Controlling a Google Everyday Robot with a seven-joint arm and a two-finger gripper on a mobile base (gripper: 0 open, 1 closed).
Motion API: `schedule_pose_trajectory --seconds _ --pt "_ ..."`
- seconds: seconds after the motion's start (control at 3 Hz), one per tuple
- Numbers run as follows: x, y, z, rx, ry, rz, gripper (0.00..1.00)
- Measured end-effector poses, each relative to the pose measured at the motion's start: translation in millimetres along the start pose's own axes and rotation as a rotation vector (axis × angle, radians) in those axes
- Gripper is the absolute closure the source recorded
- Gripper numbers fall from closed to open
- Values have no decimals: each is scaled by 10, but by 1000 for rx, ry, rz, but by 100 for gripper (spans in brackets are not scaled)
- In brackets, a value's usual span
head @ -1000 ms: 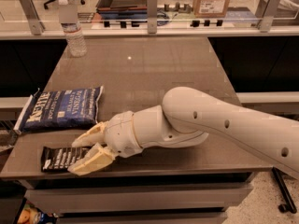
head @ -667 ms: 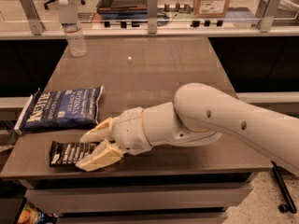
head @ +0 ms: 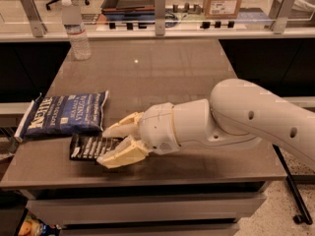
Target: Move rxbar chocolate near water bottle
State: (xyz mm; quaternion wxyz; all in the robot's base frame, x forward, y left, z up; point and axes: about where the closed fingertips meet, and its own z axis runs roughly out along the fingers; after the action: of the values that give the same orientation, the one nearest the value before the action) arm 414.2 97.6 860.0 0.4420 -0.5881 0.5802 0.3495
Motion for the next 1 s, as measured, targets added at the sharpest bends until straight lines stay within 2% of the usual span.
schedule_pose_trajectory --seconds 0.33,0.67,1.0 --pt "36 -196 -264 123 -9 46 100" --pt "76 -560 -607 299 -17 94 100" --pt "46 -927 -923 419 -6 116 100"
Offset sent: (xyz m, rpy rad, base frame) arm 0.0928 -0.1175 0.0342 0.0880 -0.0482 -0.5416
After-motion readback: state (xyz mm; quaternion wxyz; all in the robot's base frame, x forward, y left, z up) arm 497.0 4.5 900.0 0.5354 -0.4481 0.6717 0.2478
